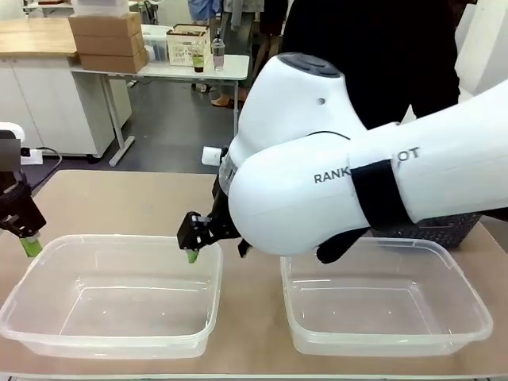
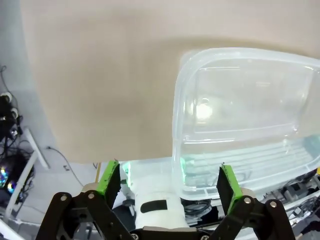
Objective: Sort the waste into each basket.
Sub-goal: Pick up the Organizing box on the left side of the table and lift it.
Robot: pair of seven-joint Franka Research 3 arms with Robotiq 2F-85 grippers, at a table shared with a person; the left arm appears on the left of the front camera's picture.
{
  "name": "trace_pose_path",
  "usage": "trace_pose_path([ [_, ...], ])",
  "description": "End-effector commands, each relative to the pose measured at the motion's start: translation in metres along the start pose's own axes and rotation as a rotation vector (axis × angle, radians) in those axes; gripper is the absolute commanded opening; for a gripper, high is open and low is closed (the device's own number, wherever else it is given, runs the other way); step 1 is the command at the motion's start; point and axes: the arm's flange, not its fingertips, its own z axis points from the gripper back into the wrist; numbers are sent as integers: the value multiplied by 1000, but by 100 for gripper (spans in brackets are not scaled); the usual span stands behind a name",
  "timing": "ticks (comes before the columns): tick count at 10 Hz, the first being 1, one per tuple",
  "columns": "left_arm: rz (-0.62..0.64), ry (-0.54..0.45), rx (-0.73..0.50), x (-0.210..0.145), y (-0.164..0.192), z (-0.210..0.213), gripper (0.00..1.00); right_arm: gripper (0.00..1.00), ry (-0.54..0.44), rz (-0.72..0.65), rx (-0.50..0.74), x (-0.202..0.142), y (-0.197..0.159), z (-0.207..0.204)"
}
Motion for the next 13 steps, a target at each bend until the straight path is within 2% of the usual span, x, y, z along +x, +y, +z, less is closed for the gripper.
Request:
trace_pose_path([
  [1,-11,87,24,2,1,-16,100,100,124,-123,-81,11,19,-19],
  [2,-8,151,44,0,-4,-34,100,100,130,-190,-119,12,21,-30],
  [4,-5,216,42,-7,-12,-64,100,100,161,-168,-144,9,27,-48],
  [6,-20,237,-13,-4,-13,-73,100,100,171,-179,-182,14,26,-60],
  [8,0,233,-6,-1,-8,-74,100,100,208,-177,-178,16,29,-67],
  [9,4,213,-1,-1,-6,-73,79,45,242,-169,-210,15,29,-65],
  [10,5,215,-8,-3,-6,-72,41,44,237,-167,-192,14,29,-64],
  [11,3,207,-11,-4,-6,-72,20,0,238,-170,-193,14,30,-64],
  [12,-1,208,-12,-3,-7,-72,0,0,244,-182,-191,15,30,-65],
  [13,-7,207,-14,-2,-6,-72,0,0,248,-195,-195,16,31,-66],
])
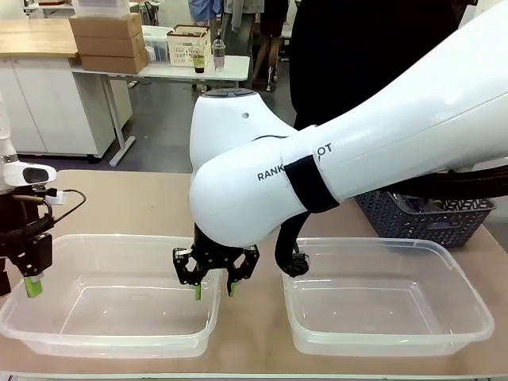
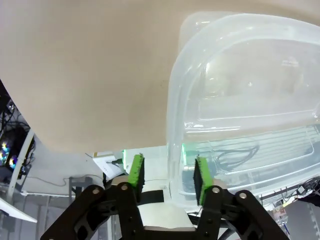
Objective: Sort the waste into each basket.
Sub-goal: Pick up the Organizing box on the left side of the table and lift it.
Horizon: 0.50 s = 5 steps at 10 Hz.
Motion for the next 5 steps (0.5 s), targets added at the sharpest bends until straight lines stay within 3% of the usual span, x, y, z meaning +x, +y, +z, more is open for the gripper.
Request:
trace_pose_path([
  [1,-11,-19,-19,-12,1,-16,0,17,7,-51,-24,4,8,-1],
  [2,-11,-22,-22,-12,0,-17,4,8,9,-56,-25,4,7,0],
  [3,-6,-28,-24,-13,0,-17,0,0,7,-66,-27,4,4,0],
  [5,5,-47,-31,-13,-1,-15,0,0,2,-79,-44,5,-1,-3],
])
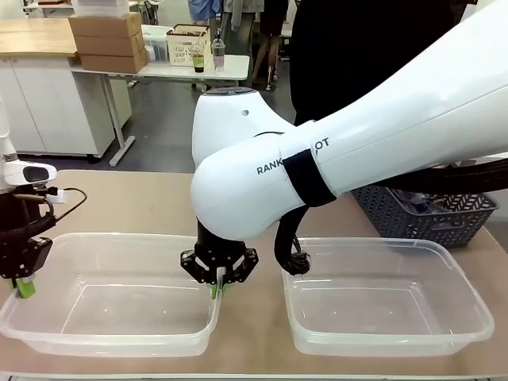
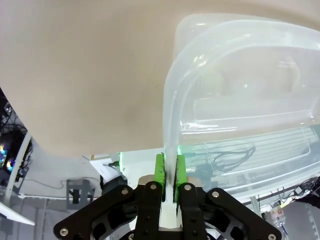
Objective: Sort the waste into each basket.
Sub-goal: Pick up the Organizing box on the left side of the table and lift it.
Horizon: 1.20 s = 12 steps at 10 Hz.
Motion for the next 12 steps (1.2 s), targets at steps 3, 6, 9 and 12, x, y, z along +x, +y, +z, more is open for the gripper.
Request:
trace_pose_path([
  [3,26,-54,-30,-12,-3,-3,0,0,-9,-38,-37,1,-1,5],
  [6,127,-153,-101,-12,-24,69,0,0,53,5,-104,15,-24,66],
  [9,140,-267,-157,11,-62,170,0,0,103,43,-133,33,-63,136],
  [12,111,-213,-158,-6,-58,137,0,0,40,-7,-75,33,-50,135],
])
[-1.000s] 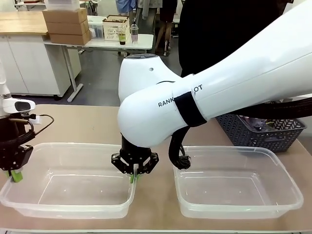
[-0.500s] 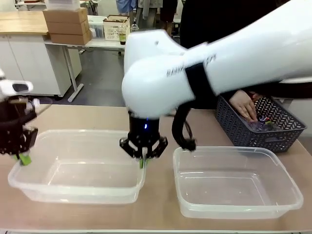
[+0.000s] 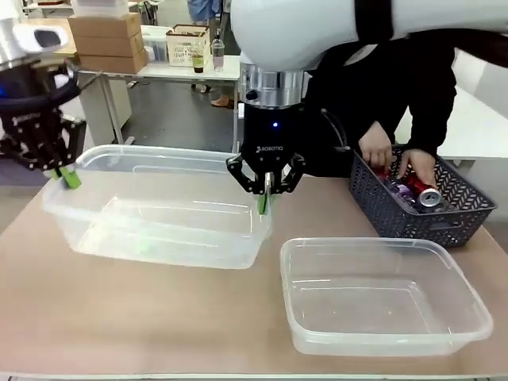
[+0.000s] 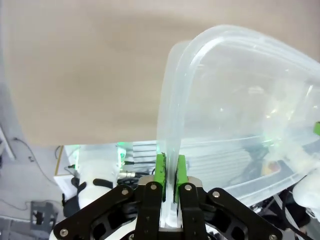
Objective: Sort the waste into each basket.
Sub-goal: Pick up the Organizing box on the left side of the table and lift it.
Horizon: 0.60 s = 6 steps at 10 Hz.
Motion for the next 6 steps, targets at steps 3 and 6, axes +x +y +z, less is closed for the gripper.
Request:
trace_pose_path([
  [3,7,-3,-9,-7,19,-14,0,0,4,1,-8,-10,13,-20],
  [6,-41,15,15,3,-16,-24,9,6,-75,11,95,-11,-47,-2],
])
